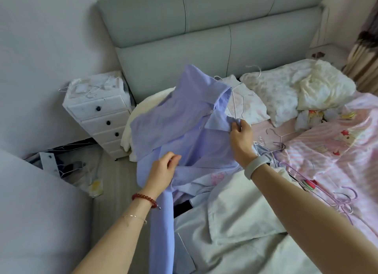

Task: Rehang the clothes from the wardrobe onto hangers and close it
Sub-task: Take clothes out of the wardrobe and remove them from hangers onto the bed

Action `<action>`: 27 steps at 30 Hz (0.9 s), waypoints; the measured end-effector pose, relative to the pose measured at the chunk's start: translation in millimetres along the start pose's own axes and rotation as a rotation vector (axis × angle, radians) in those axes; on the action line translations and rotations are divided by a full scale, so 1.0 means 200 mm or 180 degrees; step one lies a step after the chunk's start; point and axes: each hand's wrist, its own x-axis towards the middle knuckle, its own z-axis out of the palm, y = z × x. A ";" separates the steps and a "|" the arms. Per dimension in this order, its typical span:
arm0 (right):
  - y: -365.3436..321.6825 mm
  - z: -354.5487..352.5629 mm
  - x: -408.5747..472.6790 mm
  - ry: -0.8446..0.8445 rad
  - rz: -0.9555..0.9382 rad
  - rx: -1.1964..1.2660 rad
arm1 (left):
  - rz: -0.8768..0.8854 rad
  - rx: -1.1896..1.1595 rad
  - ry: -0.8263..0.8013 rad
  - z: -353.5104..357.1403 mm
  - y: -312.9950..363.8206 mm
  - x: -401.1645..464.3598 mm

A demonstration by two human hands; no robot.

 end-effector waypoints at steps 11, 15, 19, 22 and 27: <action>0.30 -0.01 0.46 -0.0284 -0.0211 -0.0248 | 0.1362 0.1533 0.0545 0.35 0.16 0.51; 0.69 -0.21 0.57 0.0101 0.0224 -0.0687 | 0.1095 0.1648 -0.0375 0.74 0.05 0.51; 1.00 -0.28 0.64 -0.0290 0.0579 -0.1076 | 0.0850 0.2220 -0.1060 1.00 -0.10 0.47; 1.10 -0.31 0.67 -0.0682 0.0771 -0.1155 | 0.0498 0.2699 -0.1338 1.04 -0.22 0.42; 1.11 -0.32 0.63 -0.0914 0.0719 -0.1643 | 0.0008 0.2843 -0.1502 0.91 -0.34 0.36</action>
